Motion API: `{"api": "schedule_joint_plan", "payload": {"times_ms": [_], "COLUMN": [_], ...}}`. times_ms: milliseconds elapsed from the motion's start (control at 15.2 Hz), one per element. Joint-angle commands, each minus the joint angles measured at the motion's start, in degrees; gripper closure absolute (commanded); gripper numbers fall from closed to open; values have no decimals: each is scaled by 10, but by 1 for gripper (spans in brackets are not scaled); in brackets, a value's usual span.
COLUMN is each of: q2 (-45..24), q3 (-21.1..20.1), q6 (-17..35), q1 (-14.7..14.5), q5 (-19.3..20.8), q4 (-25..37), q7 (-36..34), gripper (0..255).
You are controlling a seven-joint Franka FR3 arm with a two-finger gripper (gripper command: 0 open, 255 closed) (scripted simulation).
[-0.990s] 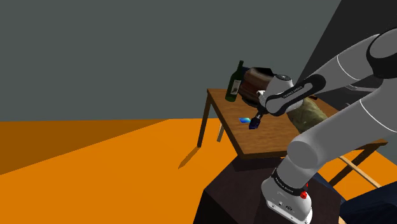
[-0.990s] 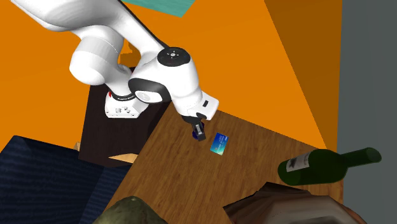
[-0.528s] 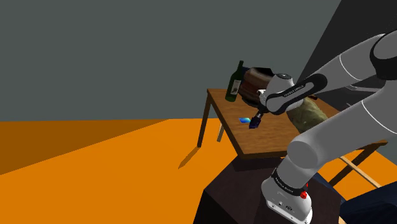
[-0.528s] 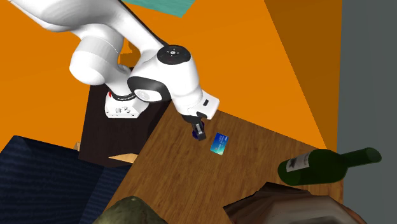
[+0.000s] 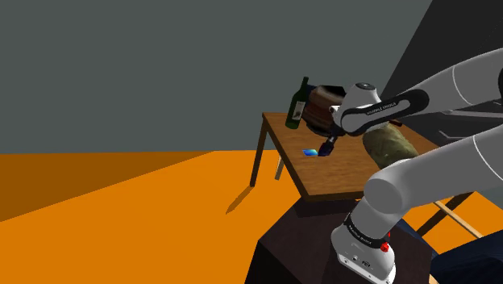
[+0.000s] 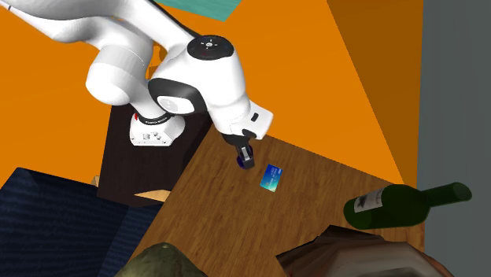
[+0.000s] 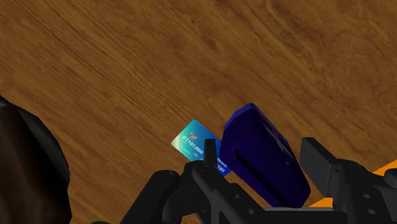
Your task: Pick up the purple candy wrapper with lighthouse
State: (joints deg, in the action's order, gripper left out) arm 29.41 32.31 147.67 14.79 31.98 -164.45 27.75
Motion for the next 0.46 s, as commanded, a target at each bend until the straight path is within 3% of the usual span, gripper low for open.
{"api": "schedule_joint_plan", "payload": {"times_ms": [0,396], "q2": [19,53], "q3": [-6,-17], "q6": [-25,-73], "q1": [-1,-3], "q5": [-6,-18], "q4": [6,20], "q7": [3,9], "gripper": [255,255]}}
